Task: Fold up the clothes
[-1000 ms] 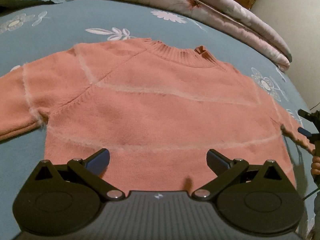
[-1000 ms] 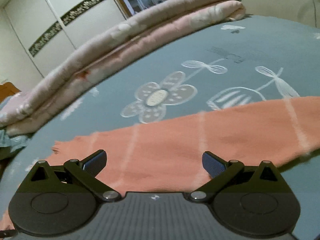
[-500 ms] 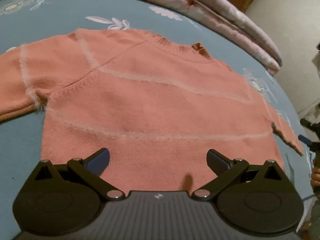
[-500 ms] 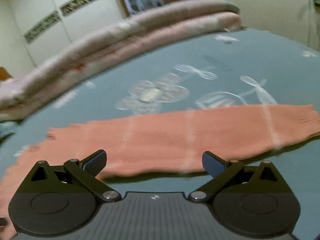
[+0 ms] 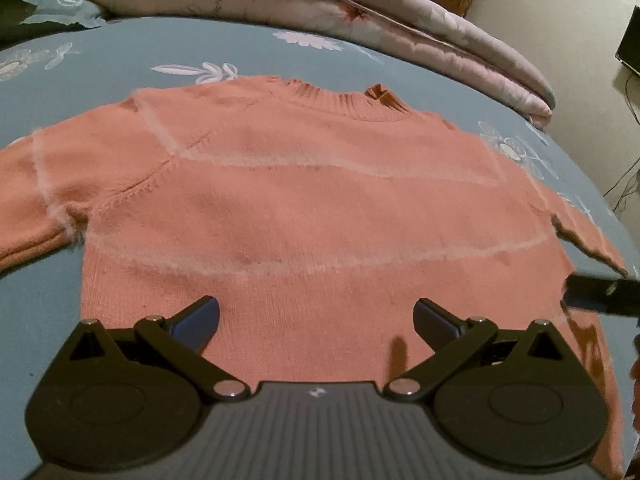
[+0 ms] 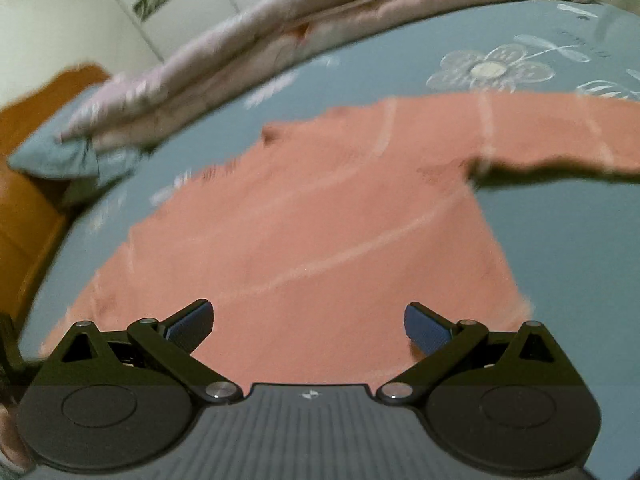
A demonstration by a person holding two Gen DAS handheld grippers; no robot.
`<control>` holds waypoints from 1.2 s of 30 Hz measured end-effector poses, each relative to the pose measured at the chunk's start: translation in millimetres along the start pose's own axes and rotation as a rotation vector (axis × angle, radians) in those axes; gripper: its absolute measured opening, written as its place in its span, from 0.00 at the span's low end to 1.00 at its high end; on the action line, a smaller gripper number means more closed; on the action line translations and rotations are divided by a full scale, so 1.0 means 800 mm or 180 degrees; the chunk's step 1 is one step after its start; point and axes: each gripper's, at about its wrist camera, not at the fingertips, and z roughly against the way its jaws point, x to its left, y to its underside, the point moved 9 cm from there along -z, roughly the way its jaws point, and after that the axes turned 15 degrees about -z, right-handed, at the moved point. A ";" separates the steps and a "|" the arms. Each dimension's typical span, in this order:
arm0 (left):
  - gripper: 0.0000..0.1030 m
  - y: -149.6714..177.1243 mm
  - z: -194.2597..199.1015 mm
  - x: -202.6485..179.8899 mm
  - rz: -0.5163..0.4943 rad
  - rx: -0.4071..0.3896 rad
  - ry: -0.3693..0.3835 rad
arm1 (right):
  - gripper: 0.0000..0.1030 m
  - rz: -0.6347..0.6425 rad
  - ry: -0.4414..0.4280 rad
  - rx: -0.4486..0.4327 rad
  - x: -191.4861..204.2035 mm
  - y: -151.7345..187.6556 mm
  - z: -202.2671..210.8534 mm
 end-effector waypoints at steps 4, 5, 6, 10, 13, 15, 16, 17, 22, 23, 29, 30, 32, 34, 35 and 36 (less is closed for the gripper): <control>0.99 -0.001 -0.002 -0.005 -0.0172 0.0076 -0.0023 | 1.00 0.0131 0.0198 0.0063 0.005 0.018 -0.011; 0.99 -0.001 -0.002 -0.007 -0.0202 0.0107 -0.0037 | 1.00 0.0177 0.0249 0.0073 0.007 0.021 -0.011; 0.99 -0.002 -0.003 -0.008 -0.0230 0.0139 -0.0050 | 1.00 0.0223 0.0304 0.0087 0.009 0.022 -0.013; 0.99 -0.014 0.017 -0.001 -0.0214 0.0074 -0.0144 | 1.00 0.0267 0.0484 0.0114 0.010 0.023 -0.019; 0.99 -0.025 0.057 0.025 -0.0036 -0.0215 -0.0258 | 1.00 0.0375 0.0604 0.0103 0.010 0.026 -0.023; 0.99 -0.027 0.085 0.050 0.0136 -0.0377 -0.0331 | 1.00 0.0466 0.0692 0.0095 0.012 0.031 -0.027; 0.99 -0.026 0.101 0.067 0.0250 -0.0468 -0.0374 | 1.00 0.0519 0.0746 0.0093 0.014 0.033 -0.030; 0.99 -0.022 0.117 0.087 0.0377 -0.0557 -0.0460 | 1.00 0.0575 0.0801 0.0093 0.016 0.035 -0.031; 0.96 0.030 0.178 0.188 0.0861 -0.0602 -0.1040 | 1.00 0.0728 0.1022 0.0110 0.021 0.041 -0.039; 0.90 0.045 0.190 0.208 0.0983 -0.0593 -0.1143 | 1.00 0.0748 0.1060 0.0114 0.022 0.042 -0.040; 0.85 0.116 0.256 0.312 0.1764 -0.0952 -0.1512 | 1.00 0.0764 0.1148 0.0125 0.024 0.040 -0.045; 0.85 0.121 0.266 0.327 0.1788 -0.1076 -0.1606 | 1.00 0.0765 0.1155 0.0125 0.025 0.040 -0.046; 0.85 0.129 0.279 0.355 0.1811 -0.1261 -0.1730 | 1.00 0.0776 0.1164 0.0127 0.025 0.041 -0.048; 0.85 0.138 0.280 0.381 0.1928 -0.1403 -0.1687 | 1.00 0.0779 0.1170 0.0141 0.026 0.040 -0.049; 0.85 0.144 0.276 0.395 0.2025 -0.1461 -0.1631 | 1.00 0.0777 0.1174 0.0150 0.026 0.040 -0.049; 0.85 0.154 0.269 0.406 0.2155 -0.1415 -0.1579 | 1.00 0.0775 0.1177 0.0158 0.026 0.040 -0.049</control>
